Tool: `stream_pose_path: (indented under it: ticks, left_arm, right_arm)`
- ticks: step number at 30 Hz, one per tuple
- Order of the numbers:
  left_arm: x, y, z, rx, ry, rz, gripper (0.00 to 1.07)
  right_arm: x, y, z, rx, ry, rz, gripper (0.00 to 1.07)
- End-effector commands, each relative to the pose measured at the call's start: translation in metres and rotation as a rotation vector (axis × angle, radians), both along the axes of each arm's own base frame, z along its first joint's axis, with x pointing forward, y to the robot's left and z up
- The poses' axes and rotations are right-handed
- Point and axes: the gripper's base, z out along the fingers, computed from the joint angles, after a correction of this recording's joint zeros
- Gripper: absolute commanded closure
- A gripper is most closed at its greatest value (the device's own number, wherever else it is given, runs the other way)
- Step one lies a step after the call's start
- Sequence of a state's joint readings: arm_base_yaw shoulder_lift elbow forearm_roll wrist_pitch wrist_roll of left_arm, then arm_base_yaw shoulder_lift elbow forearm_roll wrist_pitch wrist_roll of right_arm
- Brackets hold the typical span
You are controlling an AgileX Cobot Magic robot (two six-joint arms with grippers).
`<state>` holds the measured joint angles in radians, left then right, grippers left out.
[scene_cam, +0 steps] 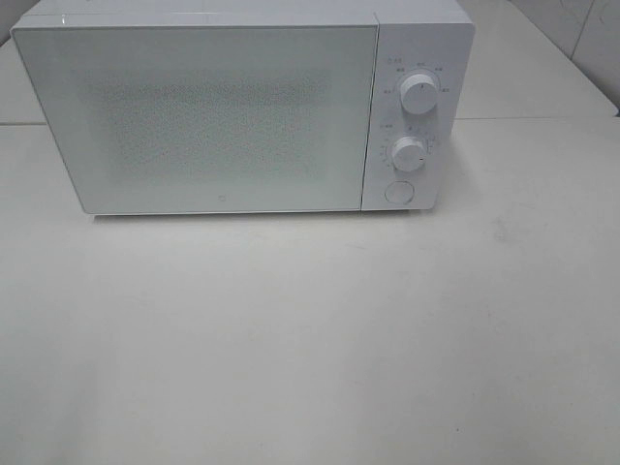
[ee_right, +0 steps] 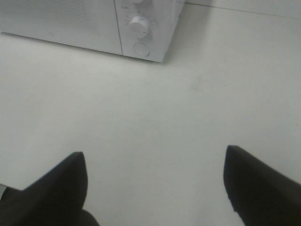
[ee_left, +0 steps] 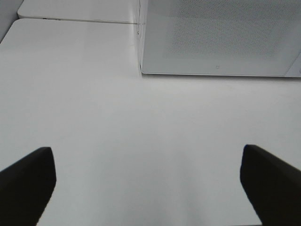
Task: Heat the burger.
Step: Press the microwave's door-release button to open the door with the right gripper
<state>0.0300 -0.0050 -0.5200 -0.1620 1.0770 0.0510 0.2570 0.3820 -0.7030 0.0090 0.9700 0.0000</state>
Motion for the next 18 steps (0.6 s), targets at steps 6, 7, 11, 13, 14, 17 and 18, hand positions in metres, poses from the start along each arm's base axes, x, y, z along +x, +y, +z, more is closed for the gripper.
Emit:
stream_pose_path:
  ticks: [6,7,11,13,14,17,18]
  left_arm:
    - [-0.002,0.0,0.0,-0.001,-0.021,0.002,0.07]
    - [-0.002,0.0,0.0,-0.001,-0.021,0.002,0.07]
    - [-0.002,0.0,0.0,-0.001,-0.021,0.002,0.07]
    - [-0.002,0.0,0.0,-0.001,-0.021,0.002,0.07]
    - [-0.002,0.0,0.0,-0.001,-0.021,0.002,0.07]
    - [-0.002,0.0,0.0,-0.001,-0.021,0.002,0.07]
    - [-0.002,0.0,0.0,-0.002,-0.021,0.002,0.07]
  right_arm:
    - [-0.04,-0.011,-0.015,0.013,-0.112,-0.087,0.31]
    - [-0.046,-0.012,-0.02,0.018,-0.138,-0.096,0.31]
    - [-0.053,-0.013,-0.032,0.019,-0.162,-0.112,0.31]
    - [-0.055,-0.013,-0.048,0.019,-0.163,-0.12,0.32]
    - [-0.055,-0.013,-0.048,0.019,-0.163,-0.12,0.32]
    - [-0.054,-0.013,-0.054,0.034,-0.18,-0.128,0.32]
    - [-0.054,-0.013,-0.054,0.033,-0.18,-0.128,0.32]
